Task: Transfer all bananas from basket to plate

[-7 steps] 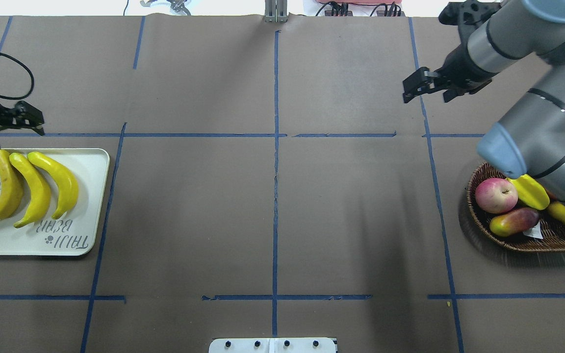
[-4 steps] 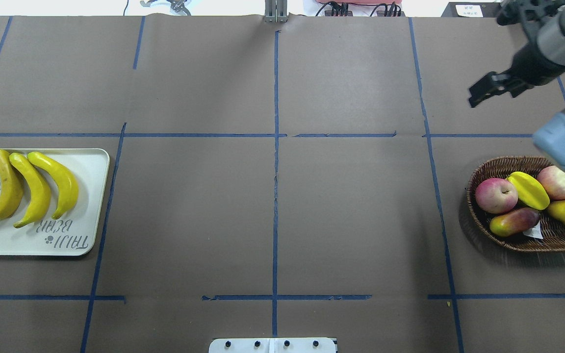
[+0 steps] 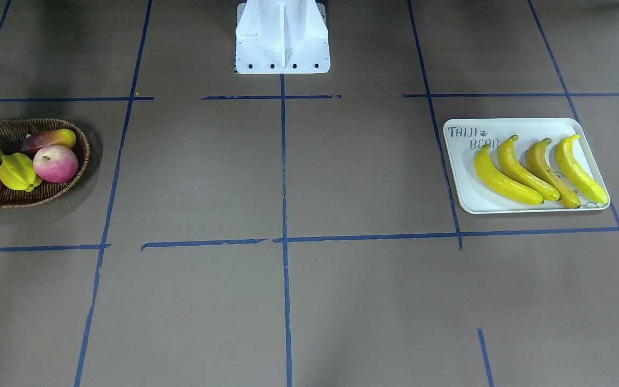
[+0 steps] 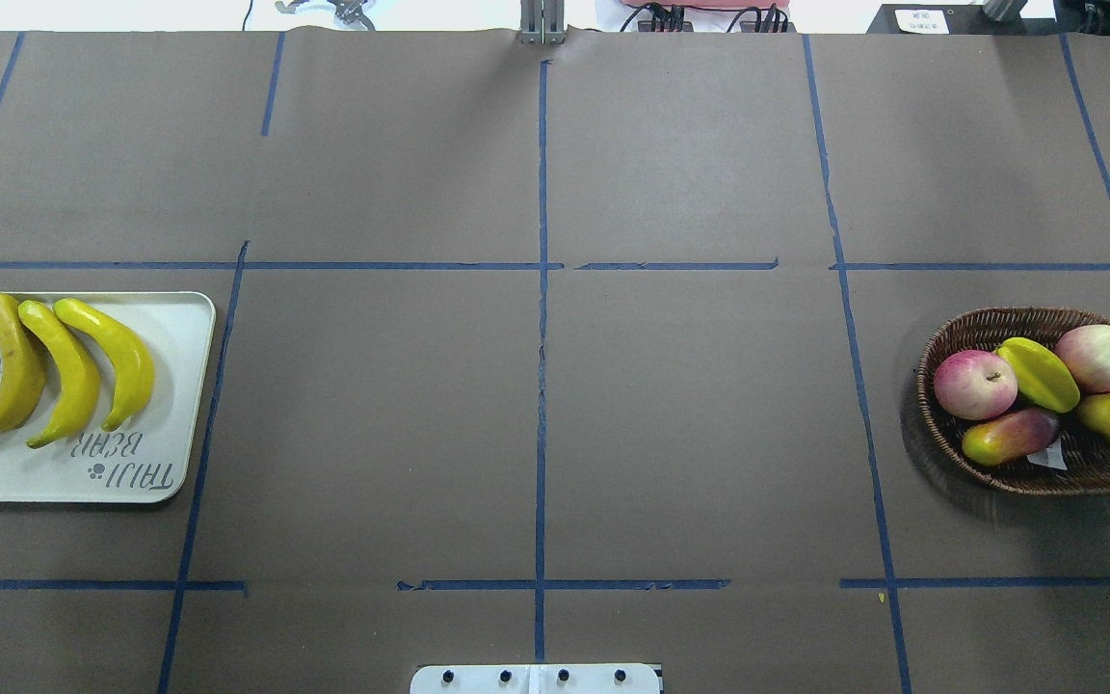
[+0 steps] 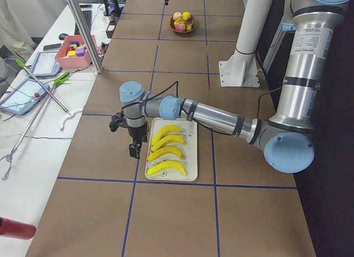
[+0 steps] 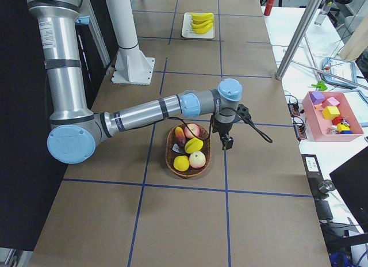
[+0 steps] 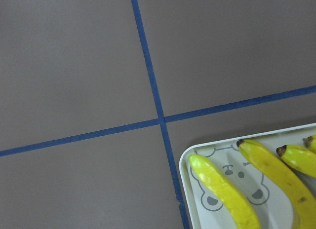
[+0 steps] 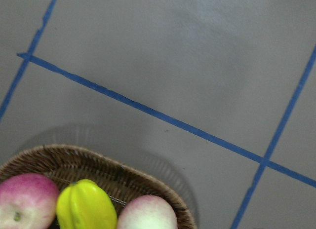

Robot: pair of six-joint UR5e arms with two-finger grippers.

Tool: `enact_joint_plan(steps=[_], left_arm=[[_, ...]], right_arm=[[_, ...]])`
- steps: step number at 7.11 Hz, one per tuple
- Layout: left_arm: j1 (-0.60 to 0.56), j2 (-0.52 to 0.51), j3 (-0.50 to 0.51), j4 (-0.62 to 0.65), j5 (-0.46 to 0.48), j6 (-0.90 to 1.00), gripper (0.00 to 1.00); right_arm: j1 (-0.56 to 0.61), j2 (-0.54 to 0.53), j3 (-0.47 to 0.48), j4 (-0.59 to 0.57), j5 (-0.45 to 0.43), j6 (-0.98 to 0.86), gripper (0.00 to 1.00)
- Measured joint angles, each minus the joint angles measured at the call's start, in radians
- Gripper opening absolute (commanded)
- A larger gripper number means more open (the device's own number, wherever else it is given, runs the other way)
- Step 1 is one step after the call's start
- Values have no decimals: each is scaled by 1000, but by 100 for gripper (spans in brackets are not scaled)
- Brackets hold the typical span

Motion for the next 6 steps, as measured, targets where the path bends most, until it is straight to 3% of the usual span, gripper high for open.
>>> enact_joint_plan(steps=[2, 6], left_arm=[[-40, 23, 58, -10, -95, 22, 100], [-45, 57, 67, -43, -108, 26, 100]], right_arm=[[98, -54, -84, 1, 10, -49, 100], [134, -92, -121, 3, 8, -26, 100]])
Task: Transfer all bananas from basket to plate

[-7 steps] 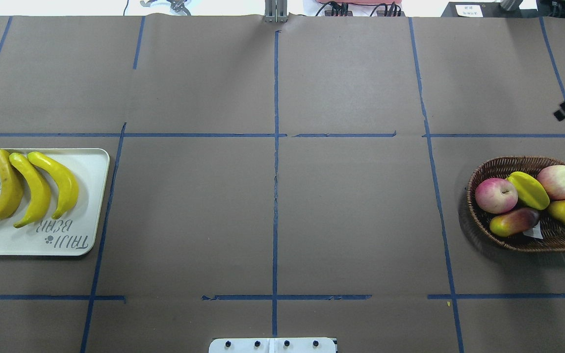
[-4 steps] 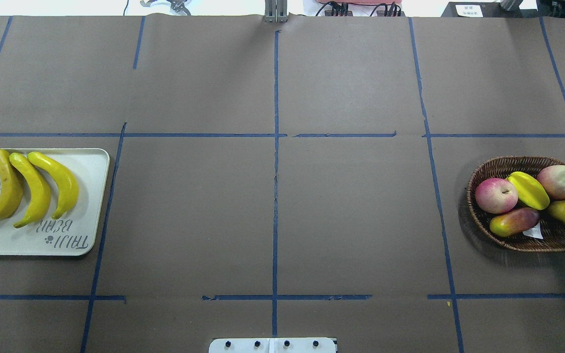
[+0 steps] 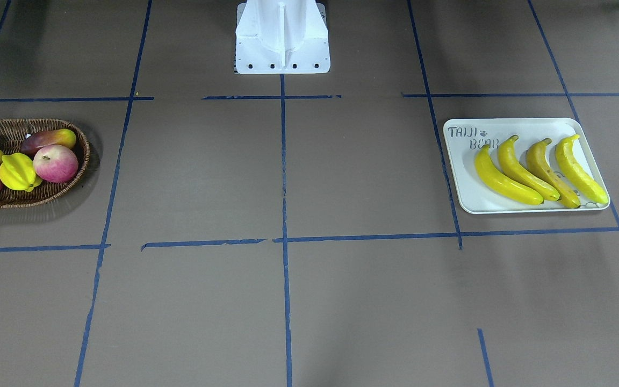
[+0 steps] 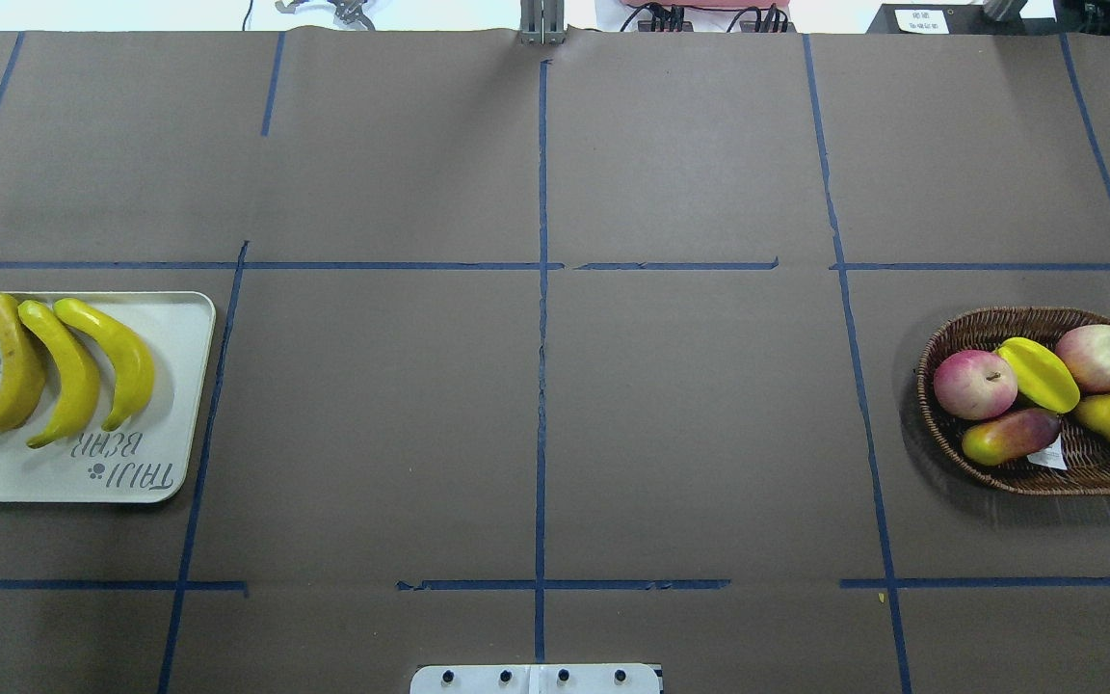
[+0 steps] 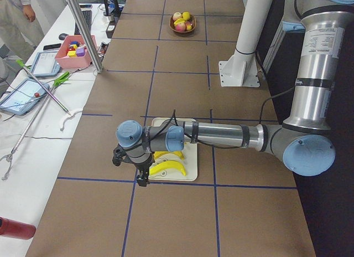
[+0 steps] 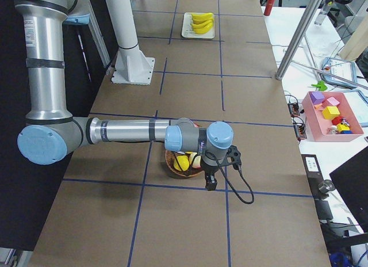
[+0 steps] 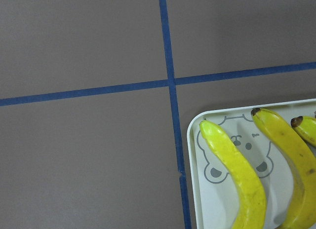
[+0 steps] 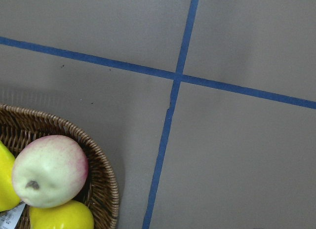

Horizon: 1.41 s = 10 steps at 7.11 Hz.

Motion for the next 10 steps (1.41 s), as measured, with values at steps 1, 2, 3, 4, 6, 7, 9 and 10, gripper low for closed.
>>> enact_joint_plan(steps=[1, 2, 3, 4, 6, 7, 9, 10], left_arm=[[0, 3, -5, -7, 2, 0, 100], [-1, 16, -14, -11, 3, 2, 100], [0, 43, -38, -13, 4, 4, 100], [0, 68, -70, -13, 4, 6, 100], [1, 86, -92, -13, 5, 7, 100], [1, 88, -91, -13, 5, 7, 100], [1, 89, -84, -13, 5, 7, 100], [1, 89, -83, -13, 5, 6, 100]], right_arm=[[0, -3, -1, 0, -1, 3, 100], [1, -5, 1, 1, 0, 5, 100], [1, -5, 4, 1, 0, 5, 100], [1, -5, 6, 1, 0, 5, 100], [1, -4, 8, 1, 0, 5, 100], [1, -3, 8, 1, 0, 5, 100], [1, -3, 9, 1, 1, 5, 100], [1, -2, 9, 2, 1, 5, 100]])
